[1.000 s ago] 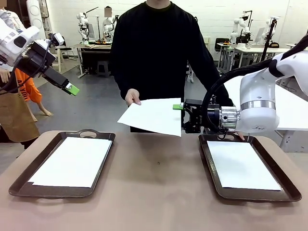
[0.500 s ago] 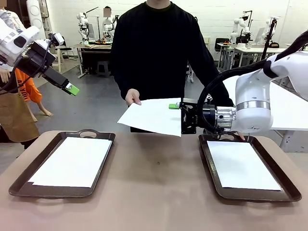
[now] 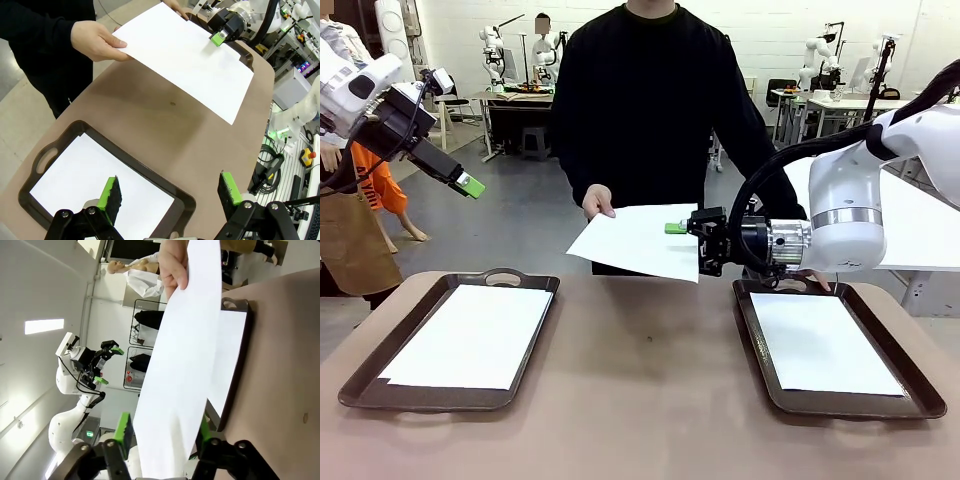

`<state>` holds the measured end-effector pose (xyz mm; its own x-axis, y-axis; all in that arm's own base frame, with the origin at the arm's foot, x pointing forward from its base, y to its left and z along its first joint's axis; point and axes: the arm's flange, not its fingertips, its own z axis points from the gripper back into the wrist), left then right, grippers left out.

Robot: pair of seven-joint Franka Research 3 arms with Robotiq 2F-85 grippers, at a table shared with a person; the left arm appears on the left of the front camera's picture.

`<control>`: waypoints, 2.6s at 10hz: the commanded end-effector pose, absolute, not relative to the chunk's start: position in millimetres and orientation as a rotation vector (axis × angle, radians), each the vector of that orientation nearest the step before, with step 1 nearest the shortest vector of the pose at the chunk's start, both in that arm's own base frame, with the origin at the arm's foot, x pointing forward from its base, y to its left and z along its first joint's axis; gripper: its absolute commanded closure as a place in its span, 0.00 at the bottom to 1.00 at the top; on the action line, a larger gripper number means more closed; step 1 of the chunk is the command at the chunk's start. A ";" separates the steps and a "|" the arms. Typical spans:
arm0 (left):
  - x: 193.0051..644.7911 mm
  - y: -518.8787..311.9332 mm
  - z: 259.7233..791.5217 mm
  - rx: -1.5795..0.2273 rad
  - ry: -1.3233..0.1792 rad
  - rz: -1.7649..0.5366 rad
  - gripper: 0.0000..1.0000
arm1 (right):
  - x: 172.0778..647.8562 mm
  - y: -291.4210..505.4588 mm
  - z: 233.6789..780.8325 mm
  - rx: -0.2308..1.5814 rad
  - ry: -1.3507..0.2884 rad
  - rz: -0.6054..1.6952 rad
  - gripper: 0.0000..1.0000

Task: Sort the A4 documents.
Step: Receive the A4 Paper.

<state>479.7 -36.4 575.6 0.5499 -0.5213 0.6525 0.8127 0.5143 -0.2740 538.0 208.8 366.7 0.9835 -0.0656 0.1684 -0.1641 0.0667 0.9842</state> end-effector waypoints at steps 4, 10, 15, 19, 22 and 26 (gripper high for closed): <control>479.4 -36.2 575.9 -0.609 -0.538 -0.850 0.00 | 544.3 204.4 365.5 1.510 -0.162 0.088 0.81; 479.4 -36.2 575.9 -0.609 -0.538 -0.850 0.00 | 542.8 206.1 363.9 1.510 -0.157 0.087 1.00; 479.4 -36.2 575.9 -0.609 -0.538 -0.850 0.00 | 542.3 206.6 366.3 1.514 -0.159 0.116 1.00; 479.4 -36.2 575.9 -0.609 -0.538 -0.850 0.00 | 539.1 205.2 365.1 1.509 -0.184 0.072 1.00; 479.4 -36.2 575.9 -0.609 -0.538 -0.850 0.00 | 539.1 205.2 365.1 1.509 -0.184 0.072 1.00; 479.4 -36.2 575.9 -0.609 -0.538 -0.850 0.00 | 539.1 205.2 365.1 1.509 -0.184 0.072 1.00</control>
<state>479.7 -36.4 575.6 0.5499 -0.5213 0.6525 0.8127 0.5143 -0.2740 538.7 205.5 365.4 0.9841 -0.0619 0.1663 -0.1626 0.0604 0.9848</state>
